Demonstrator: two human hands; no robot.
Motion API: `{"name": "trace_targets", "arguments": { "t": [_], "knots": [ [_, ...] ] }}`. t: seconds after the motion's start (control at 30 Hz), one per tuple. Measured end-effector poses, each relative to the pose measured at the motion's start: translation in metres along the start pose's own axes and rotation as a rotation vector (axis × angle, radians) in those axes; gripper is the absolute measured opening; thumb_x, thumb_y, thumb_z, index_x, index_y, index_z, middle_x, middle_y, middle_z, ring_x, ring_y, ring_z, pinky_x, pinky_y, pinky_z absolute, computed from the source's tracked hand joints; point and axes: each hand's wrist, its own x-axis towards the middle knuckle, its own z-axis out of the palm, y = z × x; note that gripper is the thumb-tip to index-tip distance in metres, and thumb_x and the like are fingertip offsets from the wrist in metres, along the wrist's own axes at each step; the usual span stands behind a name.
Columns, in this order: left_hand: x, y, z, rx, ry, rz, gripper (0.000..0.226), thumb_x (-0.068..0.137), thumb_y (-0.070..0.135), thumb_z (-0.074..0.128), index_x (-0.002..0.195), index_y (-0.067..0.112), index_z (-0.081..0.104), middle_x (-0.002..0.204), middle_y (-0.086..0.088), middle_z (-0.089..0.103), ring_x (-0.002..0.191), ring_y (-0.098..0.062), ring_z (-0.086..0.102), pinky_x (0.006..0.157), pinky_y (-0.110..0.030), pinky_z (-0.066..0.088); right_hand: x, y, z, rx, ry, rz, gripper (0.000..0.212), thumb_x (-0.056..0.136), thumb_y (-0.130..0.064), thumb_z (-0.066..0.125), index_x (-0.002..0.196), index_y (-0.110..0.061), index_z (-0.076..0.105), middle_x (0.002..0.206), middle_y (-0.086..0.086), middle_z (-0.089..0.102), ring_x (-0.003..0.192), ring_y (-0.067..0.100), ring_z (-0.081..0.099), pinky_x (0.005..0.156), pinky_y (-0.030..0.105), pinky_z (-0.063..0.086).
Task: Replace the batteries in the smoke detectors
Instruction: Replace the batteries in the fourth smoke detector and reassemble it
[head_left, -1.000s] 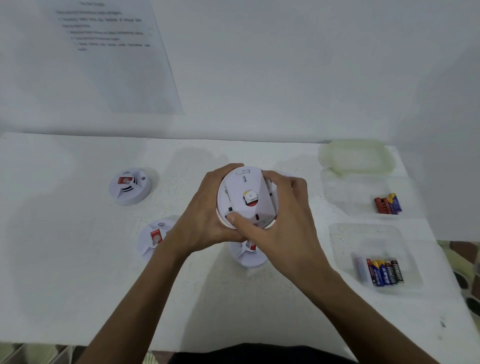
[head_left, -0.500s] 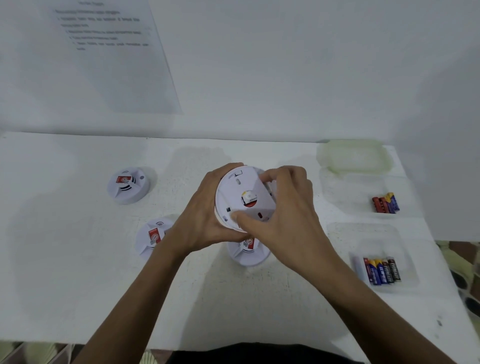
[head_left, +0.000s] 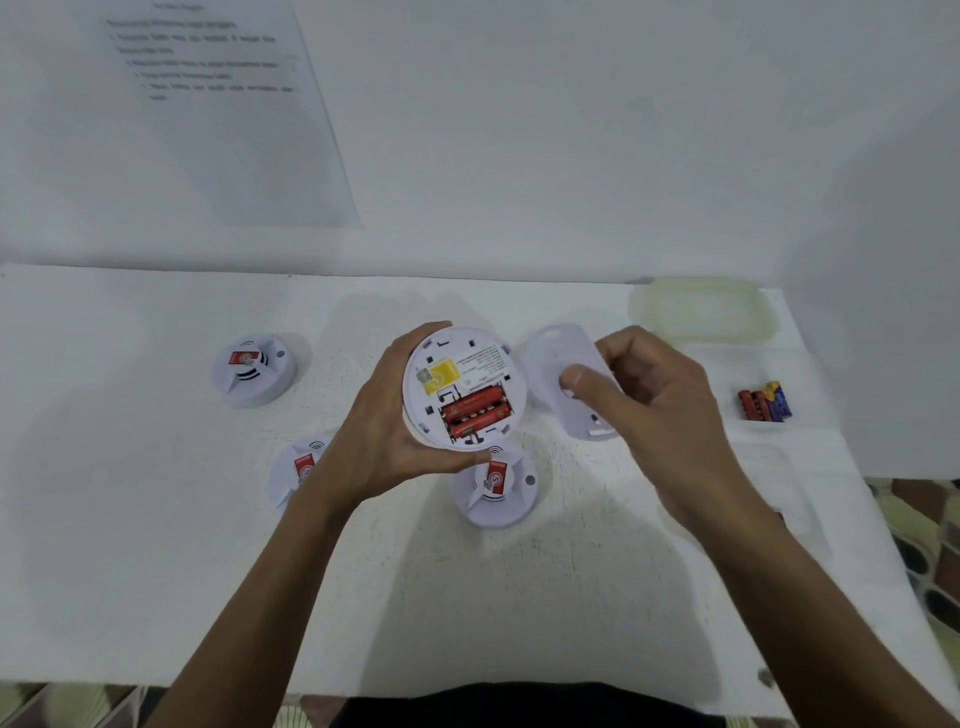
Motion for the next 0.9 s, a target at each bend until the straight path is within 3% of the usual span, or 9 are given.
{"name": "trace_targets", "arguments": {
  "t": [0.07,0.17,0.3,0.4,0.5,0.57,0.77,0.9],
  "knots": [
    [-0.001,-0.002,0.0,0.007,-0.002,-0.007,0.099,0.054,0.052,0.082,0.136,0.038,0.028,0.137,0.019,0.04,0.126,-0.004,0.043,0.1,-0.013,0.036,0.002,0.019,-0.011,-0.129,0.002,0.029,0.007,0.088,-0.015,0.068,0.082,-0.014,0.066,0.08,0.004,0.069,0.073,0.022,0.064,0.065,0.033,0.047],
    [-0.003,-0.001,0.001,-0.004,-0.002,-0.013,0.098,0.054,0.051,0.082,0.135,0.043,0.027,0.137,0.019,0.04,0.126,-0.003,0.043,0.1,-0.012,0.036,0.001,0.055,-0.02,-0.427,0.009,0.044,0.014,0.088,-0.017,0.066,0.075,-0.02,0.063,0.071,-0.007,0.064,0.063,0.001,0.055,0.061,0.013,0.039],
    [-0.003,0.002,0.003,-0.004,-0.007,-0.009,0.098,0.053,0.053,0.081,0.135,0.044,0.027,0.135,0.023,0.04,0.125,-0.002,0.044,0.099,-0.012,0.037,-0.011,0.105,-0.014,-0.954,0.025,-0.136,0.012,0.091,-0.02,0.063,0.08,-0.018,0.065,0.067,-0.005,0.062,0.06,0.013,0.053,0.051,0.027,0.041],
    [-0.004,0.003,0.004,-0.006,-0.009,-0.004,0.1,0.053,0.054,0.081,0.136,0.037,0.028,0.134,0.027,0.039,0.125,-0.002,0.043,0.098,-0.01,0.037,-0.02,0.138,-0.011,-1.152,0.006,-0.287,0.011,0.085,-0.012,0.07,0.074,-0.013,0.068,0.062,0.0,0.061,0.056,0.019,0.05,0.044,0.029,0.043],
    [-0.004,0.005,0.005,-0.018,-0.01,0.0,0.099,0.054,0.059,0.079,0.136,0.035,0.029,0.134,0.027,0.04,0.124,-0.002,0.044,0.097,-0.01,0.037,-0.027,0.153,-0.01,-1.155,-0.027,-0.36,0.004,0.08,-0.011,0.077,0.08,-0.011,0.073,0.069,0.004,0.069,0.06,0.02,0.058,0.047,0.03,0.051],
    [-0.005,0.007,0.005,-0.018,-0.015,-0.009,0.099,0.054,0.057,0.08,0.136,0.035,0.029,0.134,0.025,0.041,0.124,-0.002,0.044,0.098,-0.012,0.038,-0.03,0.155,-0.01,-1.13,-0.039,-0.378,0.013,0.076,-0.013,0.082,0.087,-0.011,0.076,0.079,0.005,0.074,0.065,0.022,0.065,0.052,0.029,0.053],
    [-0.005,0.011,0.006,-0.017,-0.018,0.002,0.099,0.053,0.047,0.084,0.135,0.035,0.029,0.132,0.029,0.041,0.124,-0.001,0.045,0.096,-0.01,0.039,-0.029,0.165,-0.012,-1.154,-0.117,-0.364,0.013,0.075,-0.013,0.082,0.086,-0.011,0.076,0.086,0.004,0.073,0.069,0.02,0.064,0.054,0.024,0.051],
    [-0.007,0.012,0.005,-0.013,-0.011,0.006,0.098,0.054,0.054,0.081,0.135,0.038,0.028,0.131,0.034,0.038,0.123,0.004,0.043,0.095,-0.006,0.036,-0.029,0.142,-0.008,-0.839,-0.049,-0.207,0.012,0.088,-0.016,0.067,0.097,-0.012,0.074,0.093,0.001,0.071,0.074,0.014,0.062,0.063,0.019,0.045]
  ]
}}
